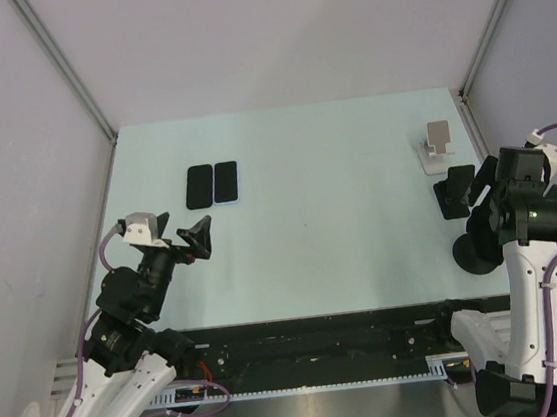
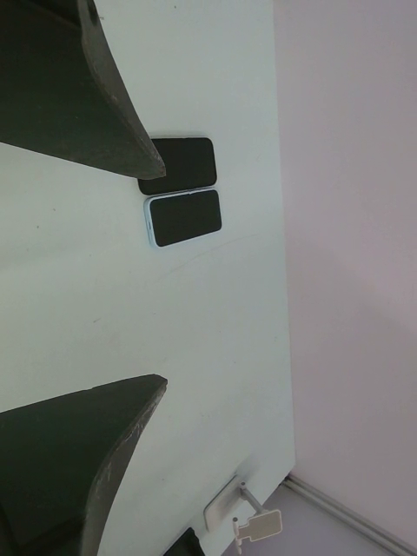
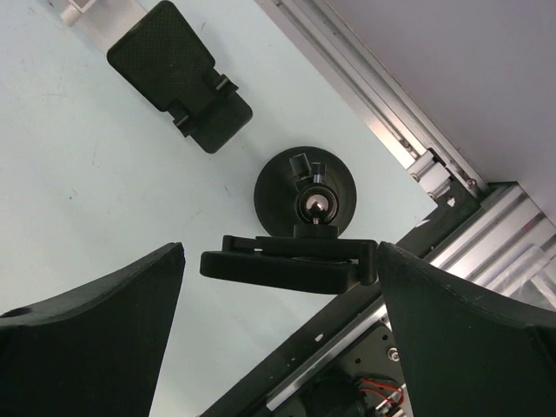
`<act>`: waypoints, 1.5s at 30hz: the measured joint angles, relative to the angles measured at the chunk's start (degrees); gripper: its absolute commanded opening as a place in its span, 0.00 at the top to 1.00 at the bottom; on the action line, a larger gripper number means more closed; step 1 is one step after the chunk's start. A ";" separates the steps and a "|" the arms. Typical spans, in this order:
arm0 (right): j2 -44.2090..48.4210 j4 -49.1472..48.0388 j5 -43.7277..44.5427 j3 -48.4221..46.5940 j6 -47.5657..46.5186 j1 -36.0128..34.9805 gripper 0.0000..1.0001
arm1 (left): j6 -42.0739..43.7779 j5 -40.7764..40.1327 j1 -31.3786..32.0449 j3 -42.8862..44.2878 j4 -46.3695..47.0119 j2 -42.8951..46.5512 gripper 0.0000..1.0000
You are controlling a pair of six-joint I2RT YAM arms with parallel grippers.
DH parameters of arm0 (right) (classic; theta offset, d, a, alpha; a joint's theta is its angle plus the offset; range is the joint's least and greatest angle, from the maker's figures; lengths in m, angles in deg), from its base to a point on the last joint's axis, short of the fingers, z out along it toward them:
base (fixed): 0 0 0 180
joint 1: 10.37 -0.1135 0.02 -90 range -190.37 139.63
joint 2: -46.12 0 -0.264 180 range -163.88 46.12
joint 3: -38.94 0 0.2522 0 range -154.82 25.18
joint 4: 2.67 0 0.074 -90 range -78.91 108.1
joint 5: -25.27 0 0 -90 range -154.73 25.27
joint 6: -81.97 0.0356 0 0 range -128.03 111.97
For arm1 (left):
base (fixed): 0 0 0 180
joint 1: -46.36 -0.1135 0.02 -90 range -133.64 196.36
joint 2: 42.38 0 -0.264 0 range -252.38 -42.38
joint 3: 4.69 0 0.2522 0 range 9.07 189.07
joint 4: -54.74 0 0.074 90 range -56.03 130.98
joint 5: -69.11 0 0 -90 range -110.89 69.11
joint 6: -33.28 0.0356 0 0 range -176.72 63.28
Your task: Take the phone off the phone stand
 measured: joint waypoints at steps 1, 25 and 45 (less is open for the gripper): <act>0.00 -0.33 -0.81 0.02 -0.09 0.63 0.04 | 0.00 0.00 0.02 0.00 0.00 0.00 0.00; -1.01 3.54 -11.58 0.00 0.68 2.27 0.22 | 0.00 0.35 0.13 0.00 0.17 0.00 0.00; -1.05 6.34 -15.13 0.00 -0.09 2.23 0.76 | 0.02 1.22 0.15 -0.07 0.31 -0.02 0.00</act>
